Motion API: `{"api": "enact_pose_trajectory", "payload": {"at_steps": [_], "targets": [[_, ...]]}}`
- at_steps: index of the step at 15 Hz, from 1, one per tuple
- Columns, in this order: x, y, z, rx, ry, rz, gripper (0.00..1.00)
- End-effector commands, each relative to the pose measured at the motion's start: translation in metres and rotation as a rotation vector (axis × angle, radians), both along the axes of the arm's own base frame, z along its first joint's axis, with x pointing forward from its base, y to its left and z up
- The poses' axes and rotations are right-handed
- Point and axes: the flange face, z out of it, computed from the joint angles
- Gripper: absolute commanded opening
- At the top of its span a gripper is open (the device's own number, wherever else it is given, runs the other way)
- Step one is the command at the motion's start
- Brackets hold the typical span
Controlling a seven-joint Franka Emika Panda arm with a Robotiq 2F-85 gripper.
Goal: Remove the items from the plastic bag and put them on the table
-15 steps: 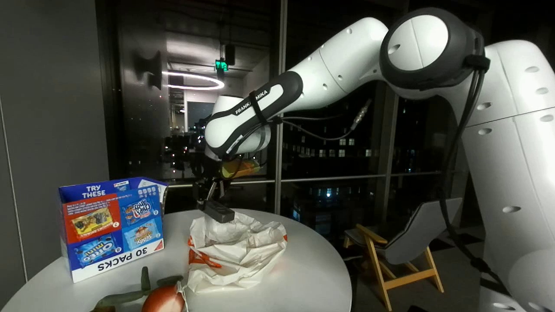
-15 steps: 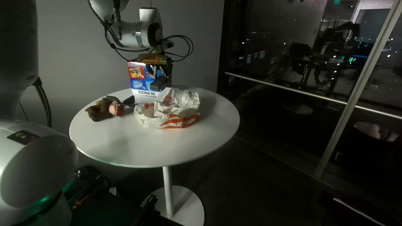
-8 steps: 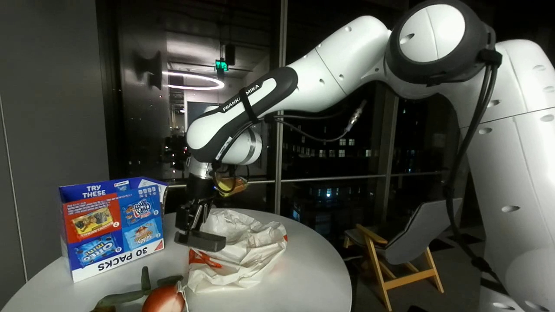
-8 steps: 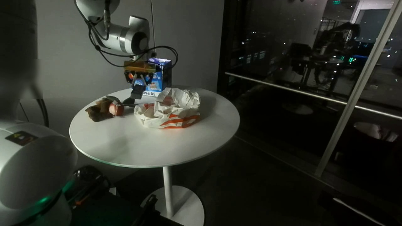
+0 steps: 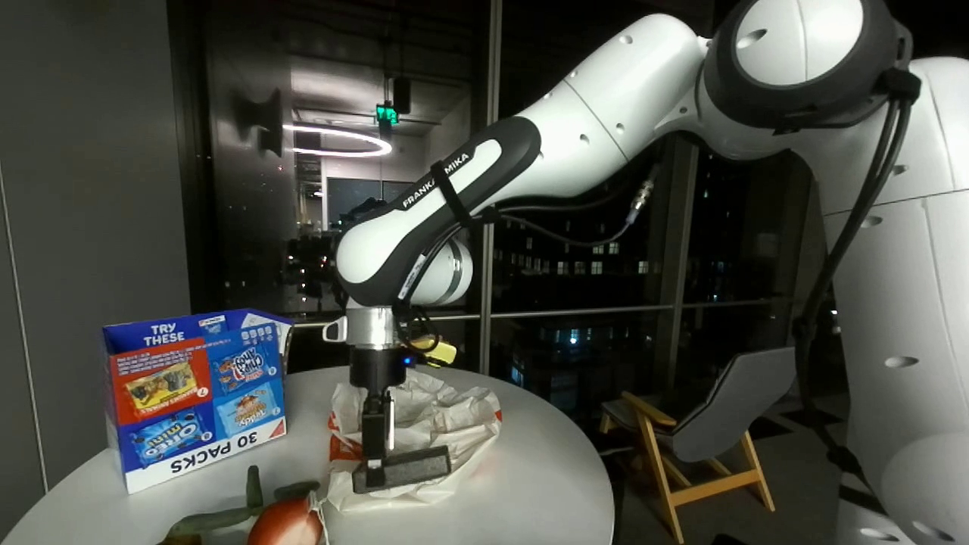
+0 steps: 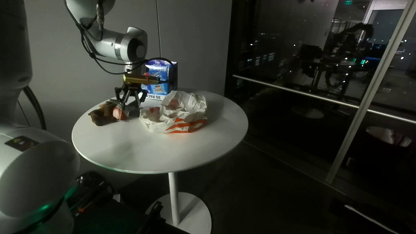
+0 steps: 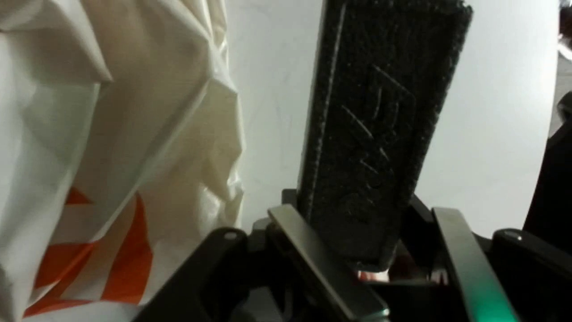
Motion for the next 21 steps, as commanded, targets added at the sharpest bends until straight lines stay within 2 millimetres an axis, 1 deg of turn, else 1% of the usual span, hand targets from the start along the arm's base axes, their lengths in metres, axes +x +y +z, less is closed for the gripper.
{"api": "enact_pose_trajectory", "payload": {"at_steps": [1, 4, 7, 9, 10, 11, 12, 13, 14, 15, 17, 21], "targets": [[-0.032, -0.001, -0.008, -0.013, 0.056, 0.188, 0.31], [-0.047, 0.012, -0.021, -0.008, -0.012, 0.281, 0.31], [-0.061, 0.029, -0.026, 0.026, -0.09, 0.314, 0.31], [-0.068, 0.036, -0.028, 0.04, -0.137, 0.32, 0.31], [-0.07, 0.04, -0.029, 0.038, -0.143, 0.327, 0.81], [-0.072, 0.04, -0.029, 0.027, -0.142, 0.319, 0.82], [-0.073, 0.041, -0.028, 0.025, -0.138, 0.31, 0.87], [-0.075, 0.04, -0.027, 0.011, -0.129, 0.302, 0.95], [-0.075, 0.039, -0.026, 0.003, -0.128, 0.29, 1.0], [-0.074, 0.039, -0.024, -0.006, -0.108, 0.281, 1.0], [-0.07, 0.036, -0.014, -0.019, -0.153, 0.239, 1.0], [-0.047, 0.019, 0.029, -0.035, -0.262, 0.067, 1.0]]}}
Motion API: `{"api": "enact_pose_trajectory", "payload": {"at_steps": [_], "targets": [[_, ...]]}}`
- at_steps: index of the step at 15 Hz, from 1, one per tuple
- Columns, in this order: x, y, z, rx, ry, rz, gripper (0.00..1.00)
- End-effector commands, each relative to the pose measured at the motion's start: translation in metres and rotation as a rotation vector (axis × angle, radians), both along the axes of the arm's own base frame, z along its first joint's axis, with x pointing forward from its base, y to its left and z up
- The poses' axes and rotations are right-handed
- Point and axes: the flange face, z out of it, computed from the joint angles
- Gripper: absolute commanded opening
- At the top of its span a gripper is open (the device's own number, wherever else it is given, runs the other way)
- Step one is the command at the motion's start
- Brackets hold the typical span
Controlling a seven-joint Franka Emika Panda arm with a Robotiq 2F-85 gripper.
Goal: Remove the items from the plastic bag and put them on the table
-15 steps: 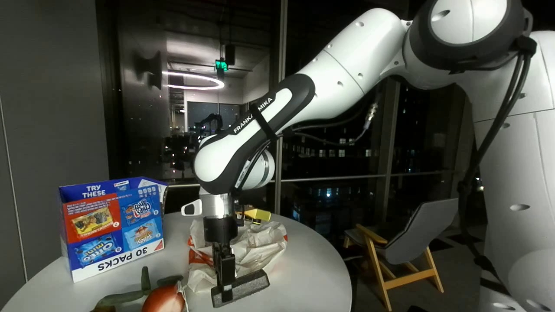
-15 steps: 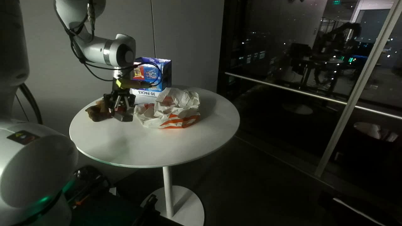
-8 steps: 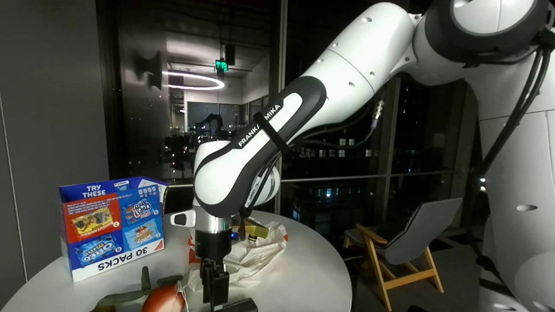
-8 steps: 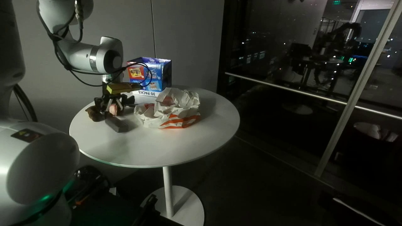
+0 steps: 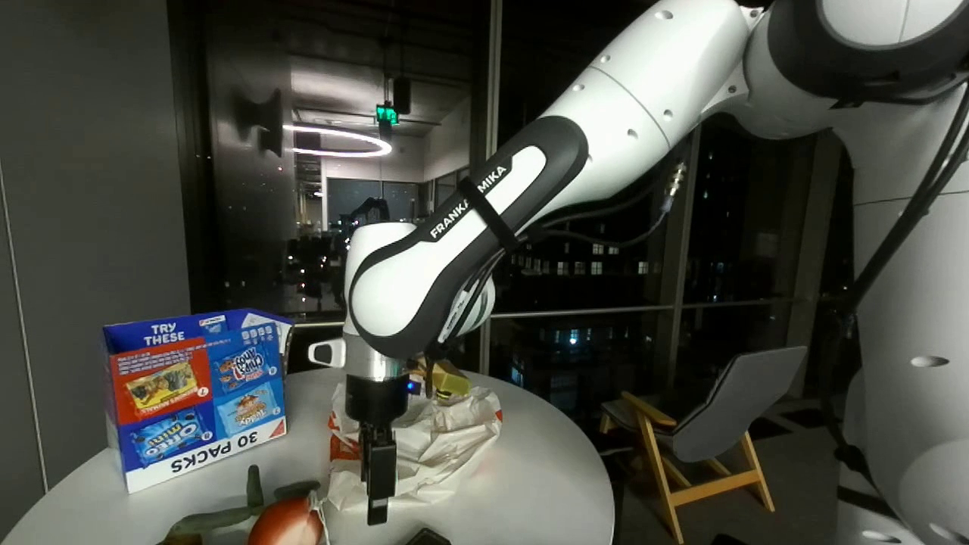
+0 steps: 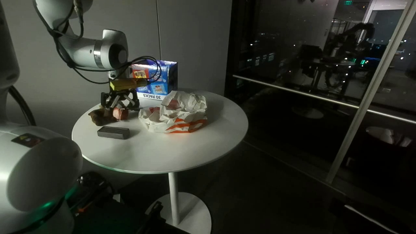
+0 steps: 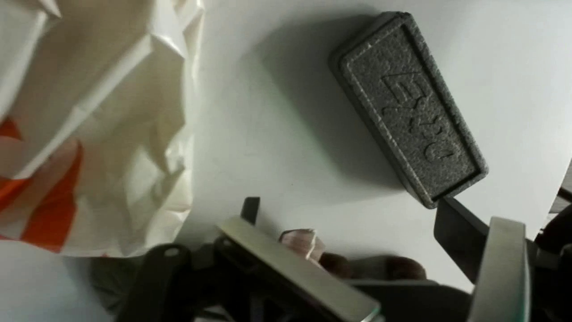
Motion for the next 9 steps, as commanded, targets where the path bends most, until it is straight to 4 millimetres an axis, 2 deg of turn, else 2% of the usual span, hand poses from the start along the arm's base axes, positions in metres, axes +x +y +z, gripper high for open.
{"api": "enact_pose_trajectory", "payload": {"at_steps": [1, 5, 6, 7, 9], "targets": [[0.014, -0.016, 0.049, 0.004, -0.107, -0.144, 1.0], [0.026, -0.034, 0.091, 0.034, -0.17, -0.329, 1.0], [0.024, -0.028, 0.069, 0.026, -0.127, -0.25, 1.0], [0.025, -0.03, 0.075, 0.028, -0.135, -0.263, 1.0], [0.024, -0.03, 0.07, 0.023, -0.125, -0.261, 1.0]]}}
